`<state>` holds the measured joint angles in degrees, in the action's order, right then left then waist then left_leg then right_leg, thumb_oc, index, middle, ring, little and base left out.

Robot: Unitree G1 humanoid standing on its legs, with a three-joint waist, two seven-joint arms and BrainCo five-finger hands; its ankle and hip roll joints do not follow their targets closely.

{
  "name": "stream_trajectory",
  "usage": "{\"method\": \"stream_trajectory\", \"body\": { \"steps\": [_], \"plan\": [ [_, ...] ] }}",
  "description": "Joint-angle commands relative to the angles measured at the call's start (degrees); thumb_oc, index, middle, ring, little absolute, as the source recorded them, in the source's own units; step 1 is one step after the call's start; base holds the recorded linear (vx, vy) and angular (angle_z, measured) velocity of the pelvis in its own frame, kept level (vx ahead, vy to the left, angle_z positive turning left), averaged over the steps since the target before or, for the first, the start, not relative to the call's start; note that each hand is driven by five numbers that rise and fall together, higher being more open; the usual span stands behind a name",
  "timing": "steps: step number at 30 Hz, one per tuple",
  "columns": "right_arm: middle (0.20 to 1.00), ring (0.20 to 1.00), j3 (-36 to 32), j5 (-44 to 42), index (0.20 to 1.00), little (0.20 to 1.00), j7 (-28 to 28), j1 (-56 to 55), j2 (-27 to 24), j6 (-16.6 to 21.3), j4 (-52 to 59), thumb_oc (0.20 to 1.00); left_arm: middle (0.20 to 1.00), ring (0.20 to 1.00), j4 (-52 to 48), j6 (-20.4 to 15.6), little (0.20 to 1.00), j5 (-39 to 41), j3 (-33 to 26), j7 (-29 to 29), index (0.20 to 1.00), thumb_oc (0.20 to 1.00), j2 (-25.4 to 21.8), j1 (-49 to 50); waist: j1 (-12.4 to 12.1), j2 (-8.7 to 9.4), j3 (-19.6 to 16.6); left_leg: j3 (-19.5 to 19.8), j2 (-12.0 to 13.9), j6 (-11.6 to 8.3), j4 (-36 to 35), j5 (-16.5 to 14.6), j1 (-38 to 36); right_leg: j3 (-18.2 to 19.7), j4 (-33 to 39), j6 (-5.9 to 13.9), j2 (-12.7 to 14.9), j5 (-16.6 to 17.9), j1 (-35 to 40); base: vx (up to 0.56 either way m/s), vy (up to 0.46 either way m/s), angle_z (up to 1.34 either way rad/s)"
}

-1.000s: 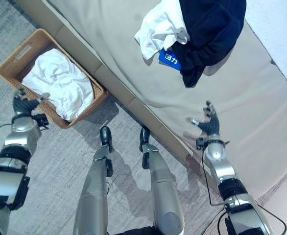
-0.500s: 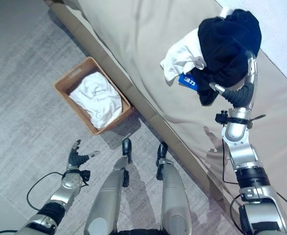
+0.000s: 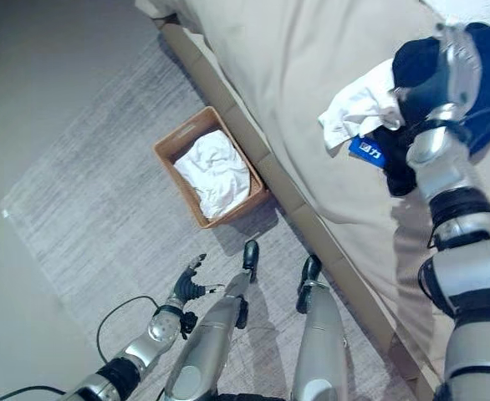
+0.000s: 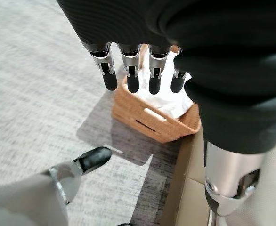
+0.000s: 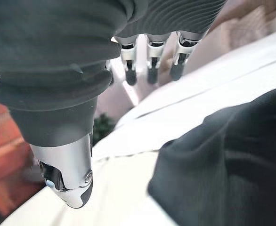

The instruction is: Pick up clothes into the bucket

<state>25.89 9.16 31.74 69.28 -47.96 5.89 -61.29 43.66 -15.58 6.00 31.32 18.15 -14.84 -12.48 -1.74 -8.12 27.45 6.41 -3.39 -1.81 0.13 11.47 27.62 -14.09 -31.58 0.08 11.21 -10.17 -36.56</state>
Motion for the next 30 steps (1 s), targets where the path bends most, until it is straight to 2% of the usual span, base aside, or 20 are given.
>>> {"method": "stream_trajectory", "body": {
  "steps": [1, 5, 8, 15, 23, 30],
  "plan": [
    [1.000, 1.000, 5.0, -3.5, 1.000, 1.000, 0.9, 7.5, -5.8, 0.0, -3.8, 1.000, 1.000, 1.000, 1.9, -1.5, 1.000, 3.0, 1.9, -1.1, 1.000, 1.000, 0.9, -1.4, 0.3, 0.51, -1.2, 0.4, 1.0, -0.99, 1.2, -6.0, -5.0, 1.4, 7.5, 4.53, 0.7, 4.4, 5.1, 0.02, -0.012, 0.05],
    [1.000, 1.000, 12.5, -2.2, 1.000, 1.000, -2.1, 14.6, -8.0, -1.6, -10.0, 1.000, 1.000, 1.000, 3.4, -1.3, 1.000, 6.1, 0.5, -1.0, 1.000, 1.000, 1.3, -1.6, 0.4, -0.15, -0.5, 0.0, 1.1, -1.19, 0.9, -5.4, -3.6, 2.7, 7.0, 4.31, 0.5, 5.0, 2.1, 0.00, 0.000, 0.00],
    [1.000, 1.000, 14.7, -1.9, 1.000, 1.000, -2.1, 17.5, -9.1, -2.4, -12.8, 1.000, 1.000, 1.000, 3.7, -1.7, 1.000, 8.2, -0.5, -0.8, 1.000, 1.000, 1.7, -1.8, 0.4, -0.52, 0.0, -0.1, 1.1, -1.32, 0.3, -4.8, -2.4, 3.5, 7.2, 4.23, 0.3, 5.4, 0.5, -0.01, -0.026, -0.08],
    [1.000, 1.000, 18.0, -1.5, 1.000, 1.000, -3.0, 21.5, -9.7, -3.5, -14.7, 1.000, 1.000, 1.000, 3.6, -1.7, 1.000, 10.5, -0.7, -0.4, 1.000, 1.000, 2.8, -3.9, 1.4, -1.25, 2.3, -1.2, 1.3, -1.42, 0.3, -4.1, 0.0, 5.4, 6.2, 4.17, -0.3, 6.0, -3.6, -0.01, -0.010, -0.04],
    [1.000, 1.000, 19.9, -1.1, 1.000, 1.000, -2.9, 22.6, -8.4, -3.6, -15.4, 1.000, 1.000, 1.000, -0.2, -2.6, 1.000, 13.2, 0.7, -0.1, 1.000, 1.000, 3.6, -5.1, 1.1, -1.96, 2.3, -1.3, 1.2, -1.34, 0.4, -3.7, 4.9, 7.2, 4.4, 4.22, -0.6, 6.2, -10.1, -0.01, -0.024, -0.08],
    [1.000, 1.000, 22.5, -1.0, 1.000, 1.000, -5.0, 23.9, -6.4, -2.9, -15.9, 1.000, 1.000, 1.000, -0.8, -2.7, 1.000, 14.2, 1.9, 0.2, 1.000, 1.000, 4.2, -5.6, 0.6, -2.43, 2.3, -2.2, 1.2, -1.29, 1.3, -3.5, 9.6, 7.6, 3.0, 4.31, -0.7, 6.5, -15.9, -0.01, -0.017, -0.04]
  ]
}}
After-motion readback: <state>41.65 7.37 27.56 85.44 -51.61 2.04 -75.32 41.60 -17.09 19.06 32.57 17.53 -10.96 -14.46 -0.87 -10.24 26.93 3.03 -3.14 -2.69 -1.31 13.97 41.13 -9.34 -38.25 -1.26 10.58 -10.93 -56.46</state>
